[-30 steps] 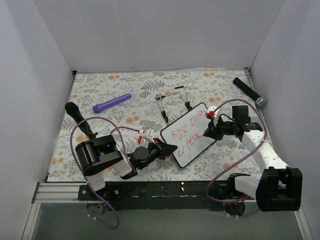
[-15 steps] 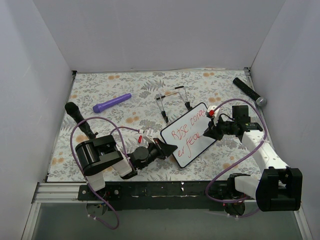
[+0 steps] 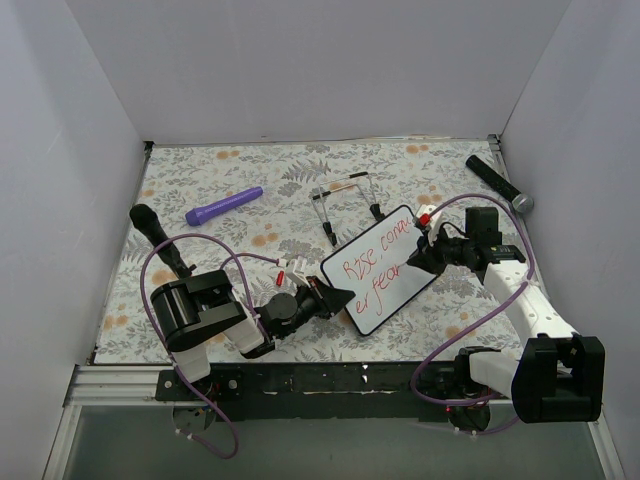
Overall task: Write a sentence on the whiteboard
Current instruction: Write on the whiteboard with the whiteboard.
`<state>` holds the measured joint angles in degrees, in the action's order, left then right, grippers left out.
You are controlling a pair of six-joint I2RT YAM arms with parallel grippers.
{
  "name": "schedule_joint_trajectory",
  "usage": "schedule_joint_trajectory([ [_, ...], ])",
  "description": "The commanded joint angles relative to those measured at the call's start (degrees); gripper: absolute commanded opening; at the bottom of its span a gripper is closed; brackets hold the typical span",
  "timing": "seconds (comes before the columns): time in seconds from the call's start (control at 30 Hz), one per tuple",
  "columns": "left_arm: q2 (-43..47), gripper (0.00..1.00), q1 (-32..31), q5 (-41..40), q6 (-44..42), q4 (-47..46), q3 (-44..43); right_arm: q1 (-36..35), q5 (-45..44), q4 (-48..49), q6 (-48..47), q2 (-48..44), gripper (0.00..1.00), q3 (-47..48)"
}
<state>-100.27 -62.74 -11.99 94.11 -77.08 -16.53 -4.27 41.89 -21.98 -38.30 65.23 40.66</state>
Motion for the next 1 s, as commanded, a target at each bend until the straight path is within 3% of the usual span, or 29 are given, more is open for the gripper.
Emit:
schedule_joint_trajectory([
  [0.0, 0.4, 0.0, -0.5, 2.1, -3.6, -14.3, 0.4, -0.6, -3.3, 5.2, 1.7, -0.2, 0.01, 0.2],
  [0.23, 0.6, 0.0, -0.5, 2.0, -3.6, -14.3, 0.5, -0.6, -5.3, 5.7, 2.6, -0.3, 0.01, 0.1],
  [0.5, 1.0, 0.0, -0.4, 1.8, -3.8, -14.3, 0.6, -0.5, 1.3, 1.4, -1.0, -2.9, 0.01, 0.5],
  [0.97, 1.5, 0.0, -0.4, 1.8, -3.9, -14.3, 1.0, 3.3, 1.0, 1.8, -0.2, -6.0, 0.01, -0.5],
])
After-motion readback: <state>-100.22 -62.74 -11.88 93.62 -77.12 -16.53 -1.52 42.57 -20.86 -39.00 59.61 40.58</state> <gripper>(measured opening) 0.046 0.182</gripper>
